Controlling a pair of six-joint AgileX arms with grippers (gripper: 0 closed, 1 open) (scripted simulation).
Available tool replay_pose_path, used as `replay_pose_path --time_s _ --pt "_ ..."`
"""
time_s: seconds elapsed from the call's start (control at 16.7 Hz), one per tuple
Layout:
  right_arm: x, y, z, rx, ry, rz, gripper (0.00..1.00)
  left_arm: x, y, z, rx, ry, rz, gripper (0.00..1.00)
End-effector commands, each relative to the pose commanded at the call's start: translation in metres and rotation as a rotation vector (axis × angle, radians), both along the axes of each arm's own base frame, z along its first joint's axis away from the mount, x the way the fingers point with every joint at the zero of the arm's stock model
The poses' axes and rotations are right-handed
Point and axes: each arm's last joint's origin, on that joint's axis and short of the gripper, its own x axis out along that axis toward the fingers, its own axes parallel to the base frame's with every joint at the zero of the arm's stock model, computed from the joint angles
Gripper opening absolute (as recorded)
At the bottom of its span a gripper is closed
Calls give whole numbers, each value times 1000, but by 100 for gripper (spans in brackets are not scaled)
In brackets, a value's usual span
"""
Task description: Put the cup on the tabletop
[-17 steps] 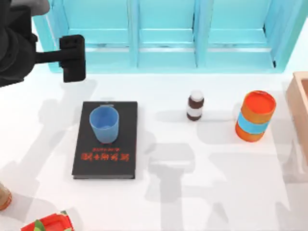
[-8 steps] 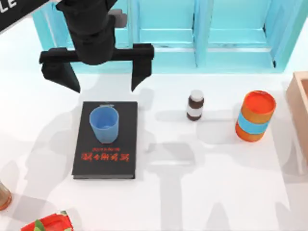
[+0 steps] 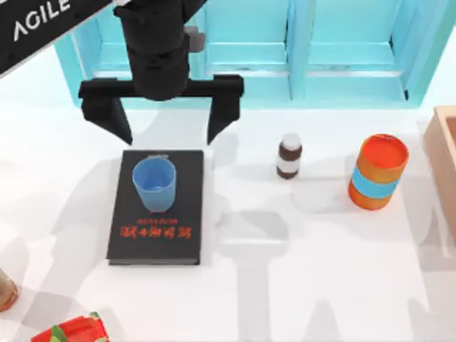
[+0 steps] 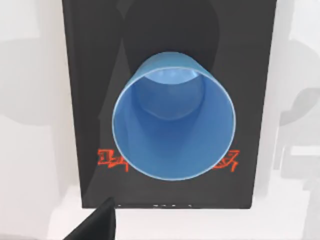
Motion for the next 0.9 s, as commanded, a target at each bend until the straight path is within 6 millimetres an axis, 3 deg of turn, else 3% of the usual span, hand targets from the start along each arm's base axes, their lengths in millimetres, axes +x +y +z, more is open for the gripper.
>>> replay_pose_path --time_s 0.3,0.66,0.9 --pt "0 0 0 0 0 0 100 2 1 -11 0 1 0 100" --pt "0 0 0 0 0 0 100 3 -1 -82 -3 -6 0 100" --pt "0 0 0 0 0 0 100 0 0 -100 0 0 0 100"
